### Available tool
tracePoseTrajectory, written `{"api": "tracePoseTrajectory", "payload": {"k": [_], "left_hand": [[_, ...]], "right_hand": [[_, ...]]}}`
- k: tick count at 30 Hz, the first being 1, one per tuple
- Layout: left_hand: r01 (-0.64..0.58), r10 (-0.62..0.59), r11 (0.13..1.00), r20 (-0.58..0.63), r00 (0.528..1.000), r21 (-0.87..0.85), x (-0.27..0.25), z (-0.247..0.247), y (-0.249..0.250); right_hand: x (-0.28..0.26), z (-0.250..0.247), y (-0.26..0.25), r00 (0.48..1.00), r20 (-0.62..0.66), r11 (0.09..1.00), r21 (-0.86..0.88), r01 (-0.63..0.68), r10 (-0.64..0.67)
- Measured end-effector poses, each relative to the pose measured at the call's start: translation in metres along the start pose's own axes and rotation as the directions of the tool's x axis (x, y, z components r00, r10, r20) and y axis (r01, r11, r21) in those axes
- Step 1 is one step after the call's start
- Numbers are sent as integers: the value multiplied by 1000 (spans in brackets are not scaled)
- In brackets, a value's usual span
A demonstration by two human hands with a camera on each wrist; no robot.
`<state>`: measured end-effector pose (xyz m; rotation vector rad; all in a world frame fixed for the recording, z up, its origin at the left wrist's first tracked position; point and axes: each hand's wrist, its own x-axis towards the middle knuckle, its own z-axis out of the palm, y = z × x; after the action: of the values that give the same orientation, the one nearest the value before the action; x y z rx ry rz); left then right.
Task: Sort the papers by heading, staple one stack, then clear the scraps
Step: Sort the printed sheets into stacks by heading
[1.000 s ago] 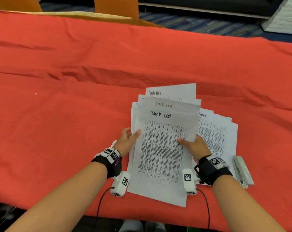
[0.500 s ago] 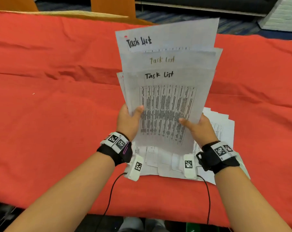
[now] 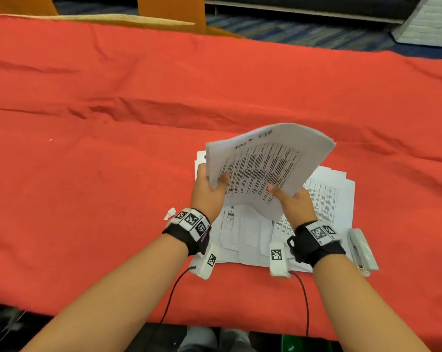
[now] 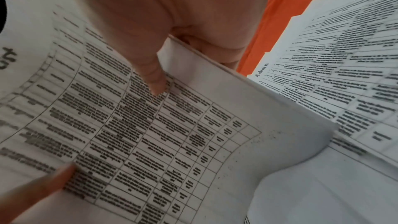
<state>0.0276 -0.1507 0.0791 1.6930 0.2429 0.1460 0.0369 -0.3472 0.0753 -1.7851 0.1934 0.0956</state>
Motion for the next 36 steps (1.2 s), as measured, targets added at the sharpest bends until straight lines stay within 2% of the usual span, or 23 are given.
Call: {"api": "tracePoseTrajectory", "payload": {"k": [3, 6, 9, 13, 15, 17, 20, 25, 29, 33, 36], "left_hand": [[-28, 28, 1000, 3, 1000, 5, 6, 5, 5], [18, -20, 995, 20, 1000, 94, 12, 5, 0], [173, -180, 958, 12, 984, 227, 17, -4, -35], [396, -420, 777, -65, 905, 488, 15, -27, -96], [415, -444, 762, -66, 894, 497, 17, -32, -109], [450, -460, 788, -84, 884, 420, 20, -32, -112], [468, -477, 811, -64, 876, 351, 24, -28, -103], [313, -350, 767, -45, 936, 560, 29, -29, -90], [213, -202, 714, -95, 975, 667, 35, -44, -65], [200, -37, 742, -259, 965, 639, 47, -76, -21], [117, 150, 802, -387, 910, 586, 57, -110, 11]], "right_hand": [[3, 2, 1, 997, -78, 1000, -15, -8, 7], [6, -13, 2, 988, -157, 999, -43, 7, -14], [7, -40, 8, 969, -246, 1000, 7, -16, 17], [10, -76, 42, 932, -307, 981, 96, -171, 193], [7, -85, 59, 913, -280, 954, 140, -267, 297], [3, -83, 74, 888, -245, 919, 169, -356, 389], [-4, -71, 97, 858, -213, 882, 173, -439, 468], [-6, -48, 107, 849, -172, 866, 91, -492, 500], [-8, -41, 105, 866, -142, 877, 29, -480, 479], [-9, -39, 105, 879, -118, 887, 50, -460, 463], [-10, -39, 98, 882, -122, 890, 26, -456, 455]]}}
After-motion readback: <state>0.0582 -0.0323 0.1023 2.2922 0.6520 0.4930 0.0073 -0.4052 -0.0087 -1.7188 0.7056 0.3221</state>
